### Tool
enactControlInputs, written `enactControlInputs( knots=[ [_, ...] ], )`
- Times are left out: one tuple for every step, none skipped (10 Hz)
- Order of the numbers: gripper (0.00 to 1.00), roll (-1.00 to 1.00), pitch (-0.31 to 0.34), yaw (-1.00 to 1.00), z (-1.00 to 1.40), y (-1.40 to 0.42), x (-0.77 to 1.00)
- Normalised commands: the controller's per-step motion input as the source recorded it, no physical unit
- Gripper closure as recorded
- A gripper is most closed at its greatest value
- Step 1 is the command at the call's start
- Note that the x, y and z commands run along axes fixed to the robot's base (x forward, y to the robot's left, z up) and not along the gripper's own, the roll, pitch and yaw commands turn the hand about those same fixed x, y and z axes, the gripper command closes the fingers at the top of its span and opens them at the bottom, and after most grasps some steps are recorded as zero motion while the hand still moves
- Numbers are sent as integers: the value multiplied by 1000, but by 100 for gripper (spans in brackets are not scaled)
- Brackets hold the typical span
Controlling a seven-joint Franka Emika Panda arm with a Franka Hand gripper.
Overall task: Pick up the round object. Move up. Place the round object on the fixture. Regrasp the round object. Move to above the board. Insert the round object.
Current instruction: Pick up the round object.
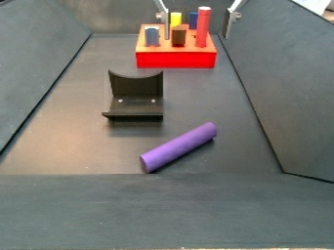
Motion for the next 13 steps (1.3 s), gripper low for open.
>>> enactControlInputs(
  knots=[
    [0, 0, 0, 0, 0, 51, -6],
    [0, 0, 0, -197, -169, 174, 49],
    [0, 0, 26, -943, -363, 46, 0],
    [0, 0, 27, -986, -411, 0, 0],
    [0, -6, 0, -974, -457, 0, 0],
    [0, -31, -3, -943, -477, 11, 0],
    [0, -111, -204, -609, -500, 223, 0],
    [0, -161, -233, -323, -520, 466, -31],
    [0, -204, -167, 0, -563, 809, 0],
    [0, -247, -140, 0, -551, 914, 0],
    [0, -274, -187, -20, -437, 743, 46],
    [0, -271, -259, -274, -331, 480, 109],
    [0, -277, -280, -363, -294, 377, 106]
  ],
)
